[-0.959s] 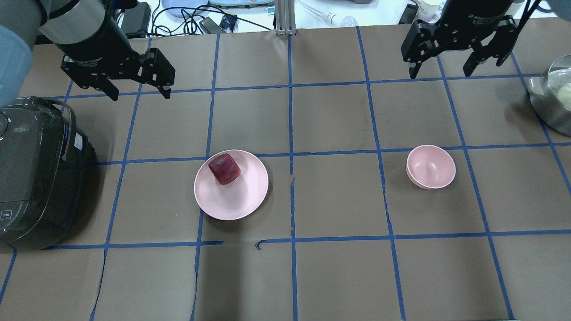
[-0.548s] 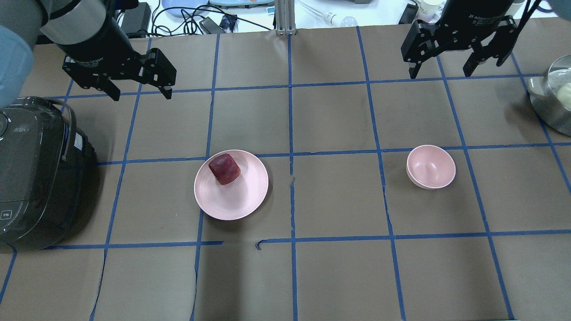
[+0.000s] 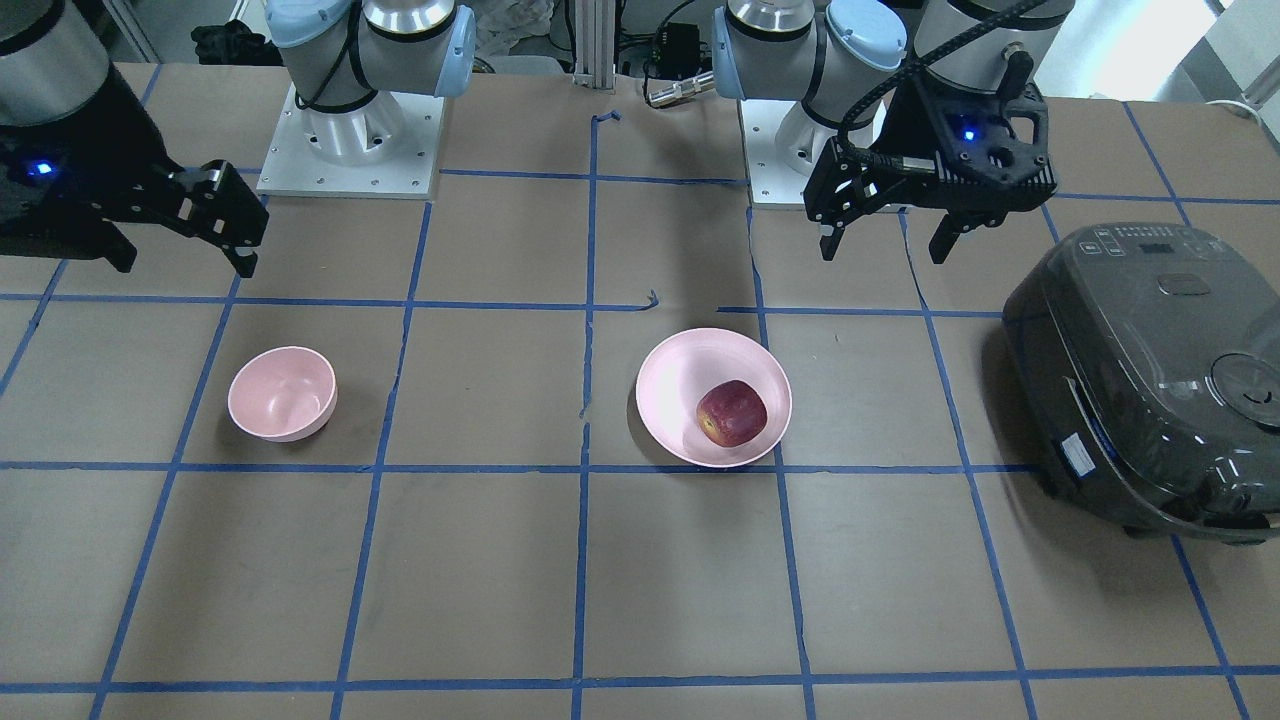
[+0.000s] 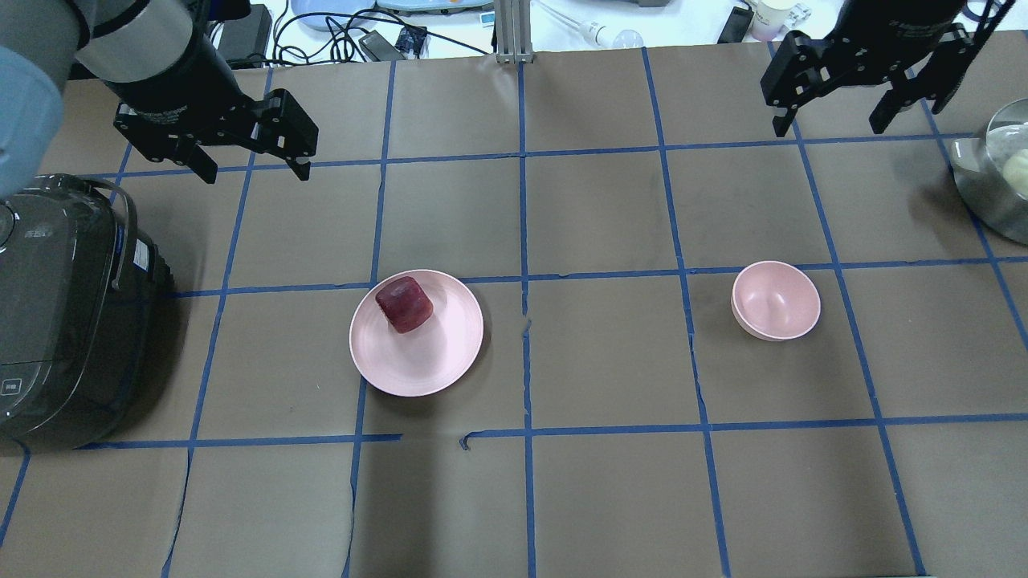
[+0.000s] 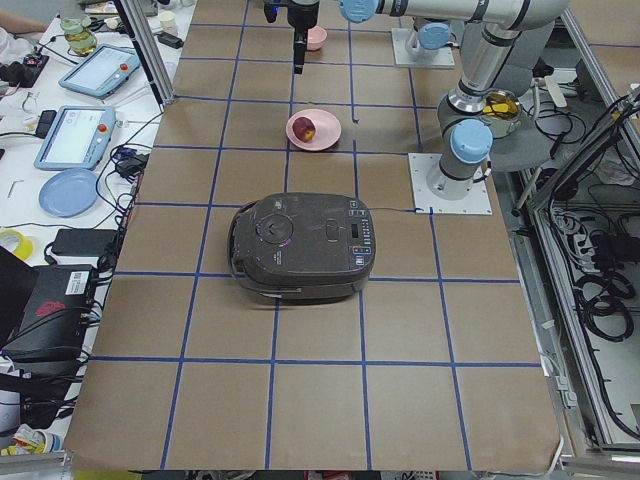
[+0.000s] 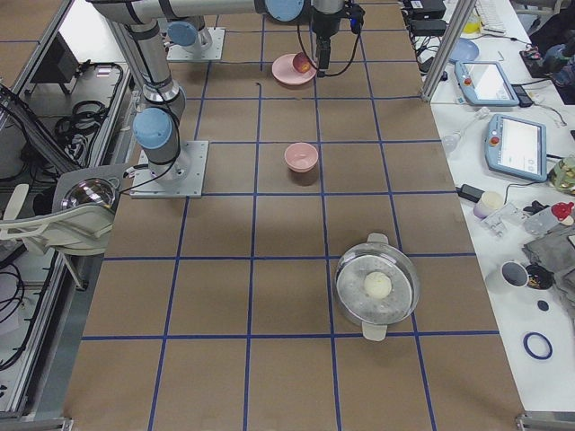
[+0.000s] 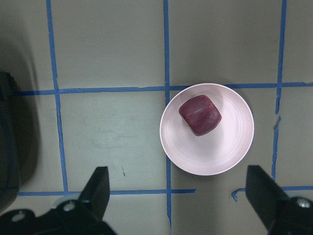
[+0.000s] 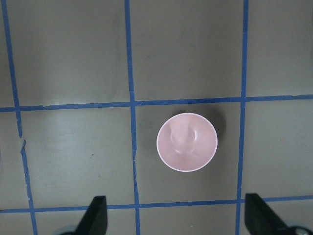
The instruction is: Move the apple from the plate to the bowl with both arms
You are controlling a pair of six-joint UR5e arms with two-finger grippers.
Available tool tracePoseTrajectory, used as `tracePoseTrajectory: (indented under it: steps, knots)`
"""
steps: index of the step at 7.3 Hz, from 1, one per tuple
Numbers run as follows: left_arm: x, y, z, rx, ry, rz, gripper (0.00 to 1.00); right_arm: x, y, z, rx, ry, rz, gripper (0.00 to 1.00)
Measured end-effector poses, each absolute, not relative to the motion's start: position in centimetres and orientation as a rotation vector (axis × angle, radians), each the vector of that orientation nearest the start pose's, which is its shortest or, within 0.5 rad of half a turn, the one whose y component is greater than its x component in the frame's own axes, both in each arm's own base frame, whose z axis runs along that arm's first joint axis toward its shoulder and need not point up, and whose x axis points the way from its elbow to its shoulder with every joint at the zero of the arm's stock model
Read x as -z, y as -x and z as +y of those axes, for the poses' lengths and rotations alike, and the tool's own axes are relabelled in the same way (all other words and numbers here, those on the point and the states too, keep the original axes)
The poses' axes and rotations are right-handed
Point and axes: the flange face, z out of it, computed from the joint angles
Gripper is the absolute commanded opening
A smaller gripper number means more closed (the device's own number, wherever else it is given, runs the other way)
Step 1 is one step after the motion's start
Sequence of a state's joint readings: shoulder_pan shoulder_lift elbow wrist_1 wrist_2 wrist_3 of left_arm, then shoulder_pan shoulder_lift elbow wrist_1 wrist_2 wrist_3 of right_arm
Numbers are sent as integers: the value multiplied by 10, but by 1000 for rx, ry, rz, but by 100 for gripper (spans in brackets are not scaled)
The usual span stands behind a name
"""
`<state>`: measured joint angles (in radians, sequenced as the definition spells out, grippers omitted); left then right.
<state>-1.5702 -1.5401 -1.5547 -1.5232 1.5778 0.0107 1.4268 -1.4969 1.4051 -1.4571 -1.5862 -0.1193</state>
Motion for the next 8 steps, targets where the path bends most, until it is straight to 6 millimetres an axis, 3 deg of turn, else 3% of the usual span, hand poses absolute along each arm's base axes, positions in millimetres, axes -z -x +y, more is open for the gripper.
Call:
tracePoseTrajectory:
  steps: [3, 4, 6, 7, 8]
  knots:
    - [-515, 133, -487, 144, -15, 3131, 100, -518, 44, -534, -47, 85, 3139, 100]
    - [-514, 133, -486, 143, -16, 3131, 100, -517, 65, -531, -54, 117, 3133, 100]
    - [-513, 133, -487, 140, -16, 3133, 100, -511, 77, -528, -70, 133, 3126, 100]
    - [-513, 133, -487, 138, -16, 3134, 100, -497, 78, -530, -92, 129, 3116, 100]
    - [-512, 133, -487, 136, -15, 3135, 100, -462, 80, -536, -128, 124, 3099, 100]
